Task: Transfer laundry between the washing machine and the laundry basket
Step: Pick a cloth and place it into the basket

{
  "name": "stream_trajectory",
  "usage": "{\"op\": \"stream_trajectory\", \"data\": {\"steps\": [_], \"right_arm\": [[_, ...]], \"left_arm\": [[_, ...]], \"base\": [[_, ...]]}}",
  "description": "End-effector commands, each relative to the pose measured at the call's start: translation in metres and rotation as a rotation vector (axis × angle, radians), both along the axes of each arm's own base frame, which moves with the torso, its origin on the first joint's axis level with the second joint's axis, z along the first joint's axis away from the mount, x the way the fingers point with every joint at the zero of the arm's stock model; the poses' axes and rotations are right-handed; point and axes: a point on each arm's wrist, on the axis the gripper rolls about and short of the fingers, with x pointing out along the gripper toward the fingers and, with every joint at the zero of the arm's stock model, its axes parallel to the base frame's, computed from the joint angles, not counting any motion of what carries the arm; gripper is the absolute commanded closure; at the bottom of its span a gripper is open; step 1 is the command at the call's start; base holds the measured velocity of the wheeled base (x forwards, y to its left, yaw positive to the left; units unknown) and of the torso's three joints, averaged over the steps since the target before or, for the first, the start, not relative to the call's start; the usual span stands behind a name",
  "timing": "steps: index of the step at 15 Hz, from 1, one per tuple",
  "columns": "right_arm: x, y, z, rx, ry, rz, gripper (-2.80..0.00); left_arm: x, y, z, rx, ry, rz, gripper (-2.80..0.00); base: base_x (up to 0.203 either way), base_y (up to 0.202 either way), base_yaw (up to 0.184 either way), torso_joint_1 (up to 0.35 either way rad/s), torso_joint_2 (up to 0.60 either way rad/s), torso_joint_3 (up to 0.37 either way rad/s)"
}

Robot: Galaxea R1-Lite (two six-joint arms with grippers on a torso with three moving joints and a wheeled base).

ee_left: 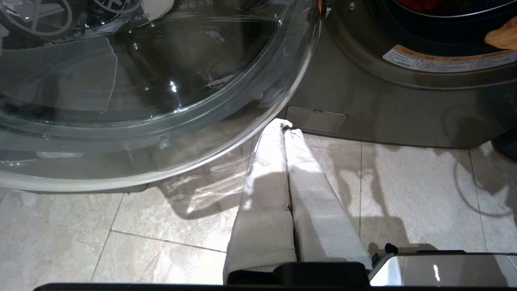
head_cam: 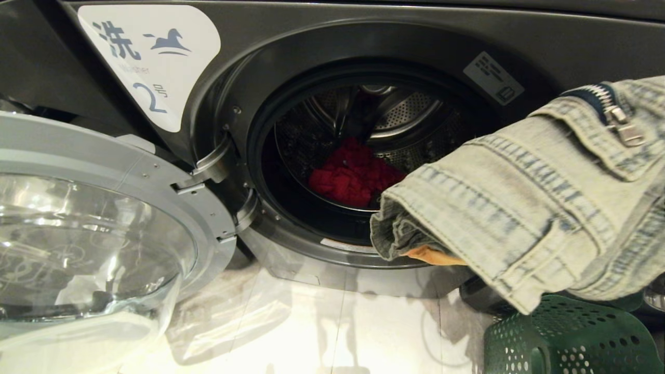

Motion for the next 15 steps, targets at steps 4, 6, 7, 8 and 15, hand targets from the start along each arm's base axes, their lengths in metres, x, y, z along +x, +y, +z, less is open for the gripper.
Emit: {"op": "stream_trajectory", "data": {"steps": [4, 6, 7, 8, 15], "right_arm": [[-0.025, -0.047, 0.013, 0.066, -0.095, -0.067, 0.0], [-0.031, -0.058, 0.017, 0.077, -0.093, -0.067, 0.0], [-0.034, -0.064, 0.018, 0.077, -0.091, -0.061, 0.0], [-0.037, -0.07, 0.021, 0.091, -0.09, -0.054, 0.0], [-0.051, -0.094, 0.022, 0.149, -0.026, -0.056, 0.0]], "left_arm": [[0.0, 0.0, 0.0, 0.0, 0.0, 0.0, 0.0], [0.0, 0.0, 0.0, 0.0, 0.0, 0.0, 0.0], [0.0, 0.0, 0.0, 0.0, 0.0, 0.0, 0.0], [0.0, 0.0, 0.0, 0.0, 0.0, 0.0, 0.0], [0.0, 0.0, 0.0, 0.0, 0.0, 0.0, 0.0]], "base": [[0.0, 0.0, 0.0, 0.0, 0.0, 0.0], [0.0, 0.0, 0.0, 0.0, 0.0, 0.0], [0.0, 0.0, 0.0, 0.0, 0.0, 0.0], [0.0, 0.0, 0.0, 0.0, 0.0, 0.0], [0.0, 0.0, 0.0, 0.0, 0.0, 0.0]]}}
